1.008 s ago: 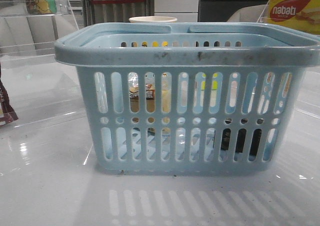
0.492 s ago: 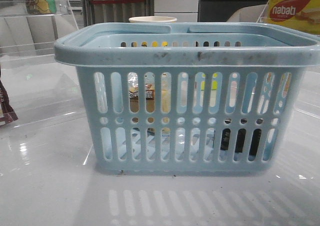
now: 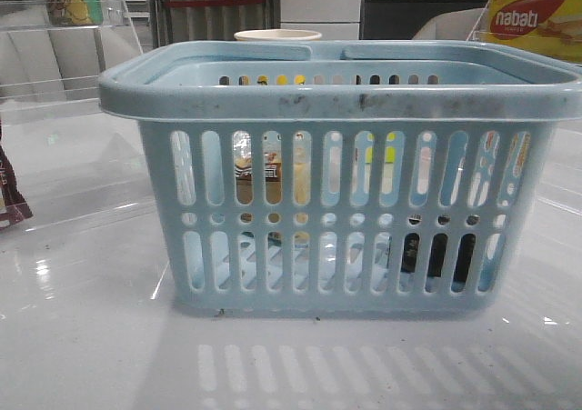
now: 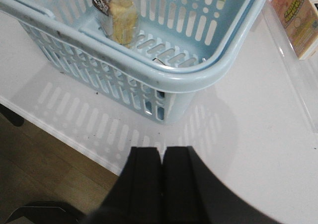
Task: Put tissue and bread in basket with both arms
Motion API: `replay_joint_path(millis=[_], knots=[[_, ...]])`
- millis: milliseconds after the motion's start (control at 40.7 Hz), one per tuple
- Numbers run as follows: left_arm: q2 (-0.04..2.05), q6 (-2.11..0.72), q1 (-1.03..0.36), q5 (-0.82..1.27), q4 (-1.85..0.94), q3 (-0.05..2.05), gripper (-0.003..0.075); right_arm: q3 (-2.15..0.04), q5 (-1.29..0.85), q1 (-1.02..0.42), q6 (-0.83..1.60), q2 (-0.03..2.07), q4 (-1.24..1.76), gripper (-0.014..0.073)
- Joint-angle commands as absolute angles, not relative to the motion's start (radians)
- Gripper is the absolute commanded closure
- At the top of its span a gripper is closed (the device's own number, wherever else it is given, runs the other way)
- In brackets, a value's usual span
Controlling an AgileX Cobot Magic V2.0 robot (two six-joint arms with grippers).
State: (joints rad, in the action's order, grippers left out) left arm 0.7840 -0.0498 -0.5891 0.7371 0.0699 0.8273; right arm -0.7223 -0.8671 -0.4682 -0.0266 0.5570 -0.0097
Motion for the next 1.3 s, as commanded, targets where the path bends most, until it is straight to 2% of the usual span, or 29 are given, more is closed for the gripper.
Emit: replay_joint_path(millis=[0,811,983,1278], knots=[[0.781,-0.041,-0.591,0.663,0.073,0.854,0.0626,-0.75,-0.801,-0.47,-0.032,0.557,-0.024,0.0572],[0.746,-0.041,-0.576,0.657,0.073,0.845,0.0627,-0.75,-0.806,-0.47,-0.032,0.557,-0.027,0.0566],[0.648,-0.041,-0.441,0.573,0.06,0.76,0.0627,-0.75,-0.806,-0.47,-0.032,0.557,-0.027,0.0566],[0.352,-0.041,-0.148,0.286,-0.054,0.422,0.0627,-0.75,-0.806,-0.47,-0.032,0.557,-0.027,0.0566]])
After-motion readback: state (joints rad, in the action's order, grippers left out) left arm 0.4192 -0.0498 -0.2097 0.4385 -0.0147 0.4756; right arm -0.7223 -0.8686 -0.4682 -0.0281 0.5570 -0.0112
